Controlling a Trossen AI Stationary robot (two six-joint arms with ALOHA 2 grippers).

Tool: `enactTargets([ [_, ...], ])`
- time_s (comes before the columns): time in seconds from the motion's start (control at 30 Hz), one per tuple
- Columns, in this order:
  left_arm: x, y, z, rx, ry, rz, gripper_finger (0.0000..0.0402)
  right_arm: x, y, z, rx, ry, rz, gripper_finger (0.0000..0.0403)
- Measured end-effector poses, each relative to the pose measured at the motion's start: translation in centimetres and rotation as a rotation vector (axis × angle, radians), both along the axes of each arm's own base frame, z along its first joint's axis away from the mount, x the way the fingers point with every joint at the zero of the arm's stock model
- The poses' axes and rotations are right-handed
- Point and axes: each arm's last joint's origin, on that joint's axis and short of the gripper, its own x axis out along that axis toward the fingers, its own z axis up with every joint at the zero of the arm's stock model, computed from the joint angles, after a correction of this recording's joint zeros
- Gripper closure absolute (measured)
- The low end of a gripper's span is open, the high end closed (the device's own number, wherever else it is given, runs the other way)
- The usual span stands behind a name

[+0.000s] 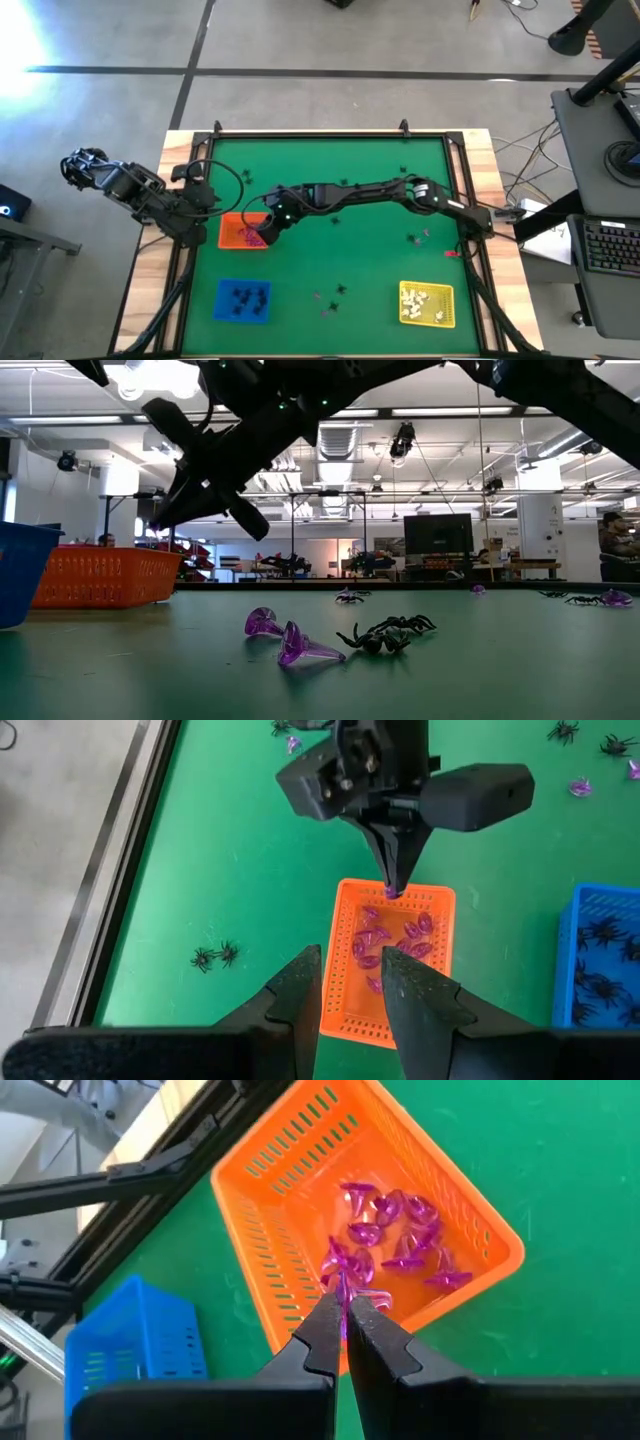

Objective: Sort Halloween decoration
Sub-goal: Put the violet witch hat toy into the orange bin

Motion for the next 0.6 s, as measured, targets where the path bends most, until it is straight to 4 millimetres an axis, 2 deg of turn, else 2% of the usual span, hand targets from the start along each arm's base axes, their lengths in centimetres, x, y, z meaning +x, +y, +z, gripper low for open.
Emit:
enactTargets([
  [0.37, 0.06, -0.03, 0.00, -0.007, -0.005, 0.009, 0.0312, 0.21, 0.50, -0.41, -0.063, -0.015, 0.063, 0.0391],
  [0.6, 0.31, -0.16, -0.07, -0.004, 0.000, 0.009, 0.0312, 0.22, 0.49, -0.40, -0.072, -0.018, 0.070, 0.0345],
])
